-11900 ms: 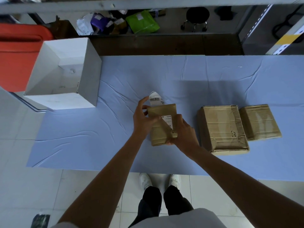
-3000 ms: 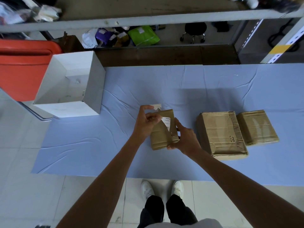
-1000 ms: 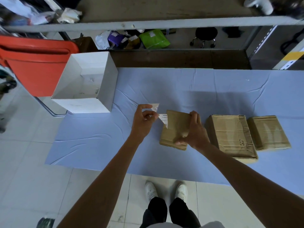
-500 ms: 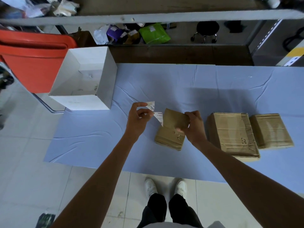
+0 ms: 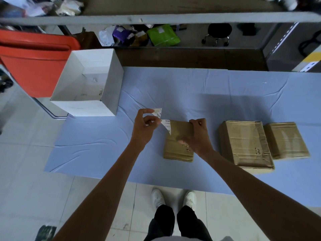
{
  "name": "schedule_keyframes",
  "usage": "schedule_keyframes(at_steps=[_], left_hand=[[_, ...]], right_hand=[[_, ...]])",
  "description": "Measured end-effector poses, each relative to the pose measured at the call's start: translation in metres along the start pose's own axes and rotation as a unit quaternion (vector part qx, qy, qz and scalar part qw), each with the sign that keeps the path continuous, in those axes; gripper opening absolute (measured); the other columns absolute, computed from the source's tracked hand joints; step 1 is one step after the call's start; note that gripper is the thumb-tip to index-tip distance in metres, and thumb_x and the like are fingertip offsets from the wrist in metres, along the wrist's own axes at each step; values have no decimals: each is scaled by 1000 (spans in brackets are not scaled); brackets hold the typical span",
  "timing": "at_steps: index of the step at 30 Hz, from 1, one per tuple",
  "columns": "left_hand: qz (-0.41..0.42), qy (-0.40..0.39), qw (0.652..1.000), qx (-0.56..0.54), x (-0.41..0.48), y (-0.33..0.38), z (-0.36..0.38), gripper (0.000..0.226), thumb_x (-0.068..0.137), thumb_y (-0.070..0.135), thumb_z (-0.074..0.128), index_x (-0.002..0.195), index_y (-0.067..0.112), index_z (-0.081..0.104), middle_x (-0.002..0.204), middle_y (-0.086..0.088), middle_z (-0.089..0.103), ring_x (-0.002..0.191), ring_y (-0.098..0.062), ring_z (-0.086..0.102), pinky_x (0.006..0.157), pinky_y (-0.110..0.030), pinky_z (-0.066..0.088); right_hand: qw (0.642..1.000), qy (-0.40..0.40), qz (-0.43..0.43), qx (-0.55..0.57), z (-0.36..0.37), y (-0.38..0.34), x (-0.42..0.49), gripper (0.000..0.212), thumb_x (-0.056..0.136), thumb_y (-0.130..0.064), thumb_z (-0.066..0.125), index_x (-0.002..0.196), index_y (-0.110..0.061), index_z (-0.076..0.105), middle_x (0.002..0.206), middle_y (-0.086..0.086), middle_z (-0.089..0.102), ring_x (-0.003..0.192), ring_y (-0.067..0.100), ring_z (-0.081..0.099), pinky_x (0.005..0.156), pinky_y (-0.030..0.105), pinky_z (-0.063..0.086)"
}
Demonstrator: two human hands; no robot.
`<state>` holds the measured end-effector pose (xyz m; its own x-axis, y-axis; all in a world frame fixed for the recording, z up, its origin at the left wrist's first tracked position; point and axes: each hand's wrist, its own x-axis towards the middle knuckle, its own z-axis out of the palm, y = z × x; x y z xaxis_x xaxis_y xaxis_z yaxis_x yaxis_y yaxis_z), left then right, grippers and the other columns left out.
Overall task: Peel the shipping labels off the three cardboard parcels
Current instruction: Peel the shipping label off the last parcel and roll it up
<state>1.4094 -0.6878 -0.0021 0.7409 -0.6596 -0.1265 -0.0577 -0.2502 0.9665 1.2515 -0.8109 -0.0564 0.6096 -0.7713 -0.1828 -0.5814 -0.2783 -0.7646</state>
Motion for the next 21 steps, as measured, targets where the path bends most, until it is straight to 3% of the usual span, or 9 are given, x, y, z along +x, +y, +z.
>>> schedule_keyframes(at_steps=[2, 4, 6, 8, 11, 13, 17, 19, 21], left_hand=[[-3, -3, 1000, -8, 1, 1, 1, 34, 82, -7, 65, 113, -4, 51, 83, 1, 64, 74, -4, 64, 64, -9, 46], [-8, -8, 1000, -19, 1, 3, 2, 34, 82, -6, 66, 111, 3, 51, 82, -3, 65, 75, -7, 62, 66, -11, 47], [-3, -10, 1000, -20, 0, 4, 4, 33, 82, -7, 66, 110, 2, 52, 80, -2, 65, 73, -3, 62, 67, -11, 46], [-6, -12, 1000, -25, -1, 5, 6, 32, 81, -7, 66, 109, 3, 53, 79, 0, 65, 70, 3, 61, 66, -12, 46], [-23, -16, 998, -53, -1, 9, 10, 32, 82, -5, 66, 103, 15, 52, 78, -3, 66, 71, -1, 62, 69, -16, 45], [-24, -18, 997, -66, 0, 11, 11, 33, 82, -6, 66, 103, 15, 52, 80, -6, 66, 77, -6, 62, 71, -18, 46], [-14, -23, 997, -66, -1, 15, 10, 33, 82, -6, 66, 100, 18, 52, 83, -9, 65, 80, -11, 61, 72, -22, 46], [-9, -23, 998, -63, -2, 15, 10, 32, 82, -6, 65, 105, 11, 51, 85, -14, 64, 79, -15, 59, 72, -22, 45], [-9, -23, 998, -62, -3, 16, 10, 32, 82, -6, 65, 108, 7, 51, 88, -15, 65, 79, -15, 60, 70, -18, 46]], right_hand=[[1000, 17, -18, 1, -4, 2, 4, 63, 68, -20, 86, 123, -8, 56, 112, -6, 31, 93, 15, 47, 83, 19, 47], [999, 23, -24, -3, -9, 3, 6, 58, 73, -22, 83, 123, -8, 57, 114, -4, 34, 97, 17, 49, 84, 16, 47], [1000, 15, -10, -6, -10, 3, 5, 72, 66, -37, 86, 125, -10, 54, 119, -3, 33, 98, 16, 50, 80, 14, 45], [1000, -18, 9, -5, -9, 0, 1, 97, 45, -50, 92, 124, -14, 48, 118, -8, 26, 96, 13, 46, 77, 19, 45], [998, -50, -4, -48, -4, -3, -4, 112, 34, -48, 95, 126, -13, 41, 114, -12, 19, 97, 14, 43, 77, 24, 47], [998, -41, -1, -43, -4, -4, -3, 104, 41, -40, 95, 128, -12, 44, 113, -11, 20, 97, 15, 44, 82, 26, 49], [999, -10, -23, -29, -12, -3, 2, 64, 68, -23, 86, 122, -7, 56, 115, -2, 33, 95, 18, 49, 96, 32, 50], [999, 1, -36, -38, -15, -3, 2, 58, 73, -23, 83, 122, -6, 57, 120, 3, 36, 97, 21, 53, 89, 25, 51], [998, -15, -32, -50, -16, -4, 0, 72, 67, -37, 85, 125, -7, 53, 121, 0, 32, 96, 17, 50, 76, 14, 47]])
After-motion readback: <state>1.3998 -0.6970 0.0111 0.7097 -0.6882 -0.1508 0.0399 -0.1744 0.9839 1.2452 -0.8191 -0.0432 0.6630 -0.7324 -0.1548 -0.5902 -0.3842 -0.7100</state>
